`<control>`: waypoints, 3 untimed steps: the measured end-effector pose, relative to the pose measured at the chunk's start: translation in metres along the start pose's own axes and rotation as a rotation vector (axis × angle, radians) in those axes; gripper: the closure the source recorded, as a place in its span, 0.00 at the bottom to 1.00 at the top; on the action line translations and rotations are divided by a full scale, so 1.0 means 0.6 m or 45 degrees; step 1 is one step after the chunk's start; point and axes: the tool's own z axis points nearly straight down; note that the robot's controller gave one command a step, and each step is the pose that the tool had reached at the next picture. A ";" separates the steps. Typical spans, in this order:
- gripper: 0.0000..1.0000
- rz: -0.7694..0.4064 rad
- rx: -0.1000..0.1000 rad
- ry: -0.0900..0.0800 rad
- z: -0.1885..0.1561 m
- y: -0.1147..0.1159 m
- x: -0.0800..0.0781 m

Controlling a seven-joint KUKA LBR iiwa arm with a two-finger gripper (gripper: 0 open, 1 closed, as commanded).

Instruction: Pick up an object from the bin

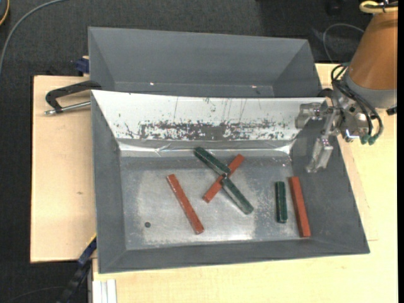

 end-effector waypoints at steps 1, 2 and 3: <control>0.00 -0.087 -0.005 0.010 0.205 0.089 -0.033; 0.00 0.061 -0.002 0.003 0.280 0.173 -0.019; 1.00 0.061 -0.001 0.000 0.280 0.172 -0.020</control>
Offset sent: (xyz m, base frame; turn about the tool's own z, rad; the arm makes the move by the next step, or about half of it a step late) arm 0.0200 0.0500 -0.1192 -0.0651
